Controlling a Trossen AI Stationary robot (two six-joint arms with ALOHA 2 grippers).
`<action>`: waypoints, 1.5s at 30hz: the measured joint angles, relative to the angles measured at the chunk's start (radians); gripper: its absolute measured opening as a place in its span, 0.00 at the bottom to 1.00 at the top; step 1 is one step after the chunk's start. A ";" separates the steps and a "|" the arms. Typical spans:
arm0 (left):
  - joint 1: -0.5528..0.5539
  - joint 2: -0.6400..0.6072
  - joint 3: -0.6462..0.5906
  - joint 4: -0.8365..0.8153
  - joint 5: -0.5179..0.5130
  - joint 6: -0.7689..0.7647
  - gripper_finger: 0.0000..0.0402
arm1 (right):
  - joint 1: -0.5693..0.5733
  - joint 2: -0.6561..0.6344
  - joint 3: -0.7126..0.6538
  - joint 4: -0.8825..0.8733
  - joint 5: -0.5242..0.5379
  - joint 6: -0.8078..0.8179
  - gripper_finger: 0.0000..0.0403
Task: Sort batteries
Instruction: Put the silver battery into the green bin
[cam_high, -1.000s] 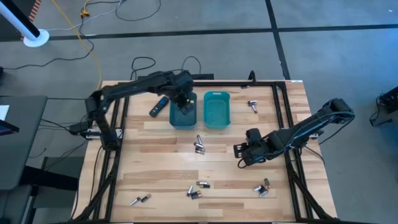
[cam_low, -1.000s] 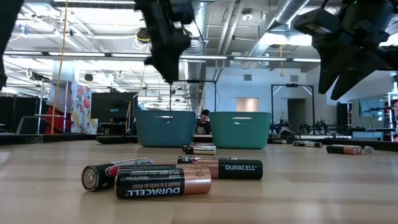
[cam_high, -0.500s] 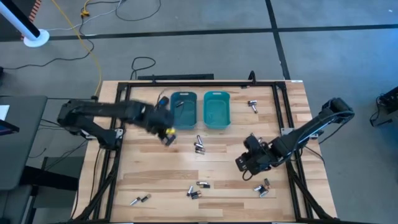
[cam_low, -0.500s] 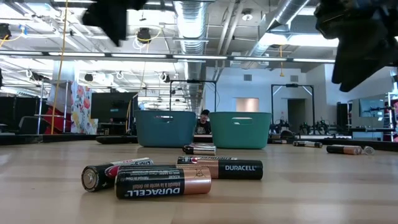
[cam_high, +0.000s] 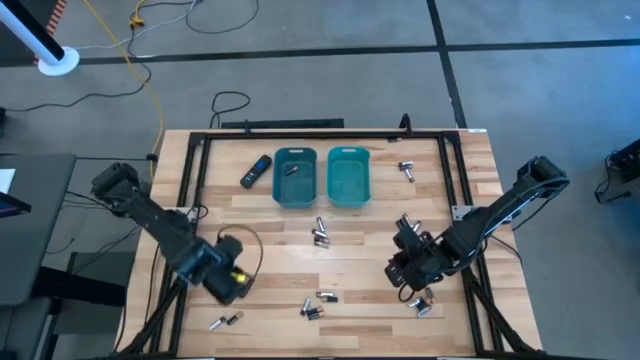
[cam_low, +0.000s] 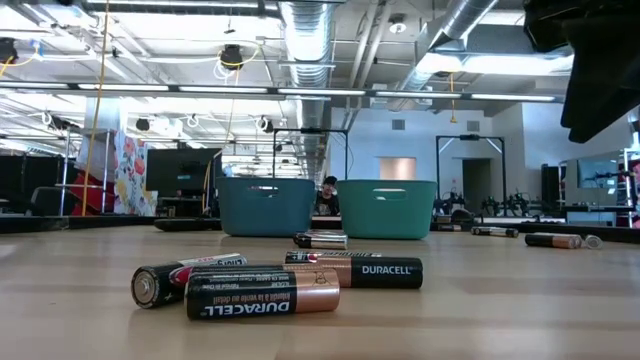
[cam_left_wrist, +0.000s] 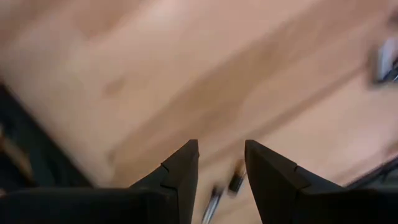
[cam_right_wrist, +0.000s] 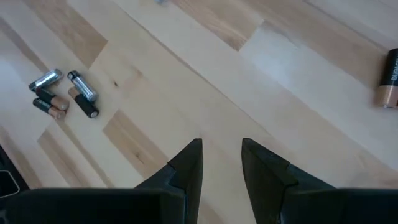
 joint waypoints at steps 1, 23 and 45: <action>-0.021 0.012 0.000 0.000 0.028 -0.015 0.32 | 0.003 0.000 0.000 0.000 0.000 -0.001 0.32; -0.114 0.355 0.000 0.268 0.423 0.116 0.32 | 0.029 0.000 0.000 -0.001 0.000 -0.026 0.32; -0.176 0.349 -0.220 0.559 0.464 0.079 0.31 | 0.034 0.000 0.000 0.007 -0.001 -0.025 0.32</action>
